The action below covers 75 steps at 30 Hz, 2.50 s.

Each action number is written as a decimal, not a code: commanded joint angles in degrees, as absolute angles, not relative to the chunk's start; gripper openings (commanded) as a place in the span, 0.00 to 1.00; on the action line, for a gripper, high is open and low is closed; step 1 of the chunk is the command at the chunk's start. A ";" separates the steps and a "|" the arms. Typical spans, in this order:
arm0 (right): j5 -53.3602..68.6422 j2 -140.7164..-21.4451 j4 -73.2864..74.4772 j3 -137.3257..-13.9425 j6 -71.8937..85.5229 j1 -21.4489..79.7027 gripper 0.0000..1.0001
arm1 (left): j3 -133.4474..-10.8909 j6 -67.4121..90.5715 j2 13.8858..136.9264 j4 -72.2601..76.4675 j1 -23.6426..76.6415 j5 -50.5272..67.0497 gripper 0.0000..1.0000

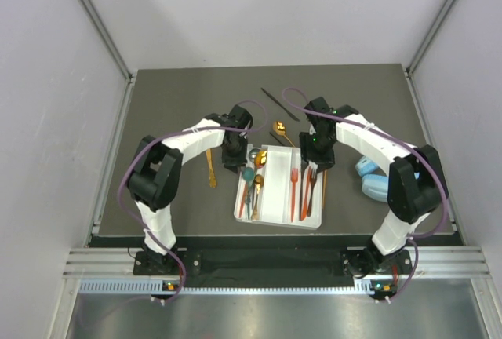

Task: Sort the eating utensils into containers
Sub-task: Move the container to the center of the board, then pick up the spoon from the center of the board.

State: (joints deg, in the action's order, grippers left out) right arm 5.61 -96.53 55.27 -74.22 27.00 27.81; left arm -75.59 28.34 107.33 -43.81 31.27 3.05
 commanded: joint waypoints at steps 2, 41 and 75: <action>5.01 -97.29 53.79 -74.88 26.63 26.98 0.53 | -80.41 27.16 112.13 -47.37 31.29 0.53 0.23; 5.36 -119.09 55.02 -105.29 12.04 20.74 0.54 | -79.63 26.01 113.99 -51.50 13.36 -18.98 0.00; 7.03 -132.44 52.20 -115.22 13.10 28.12 0.52 | -81.83 28.21 113.64 -52.38 11.25 -20.30 0.17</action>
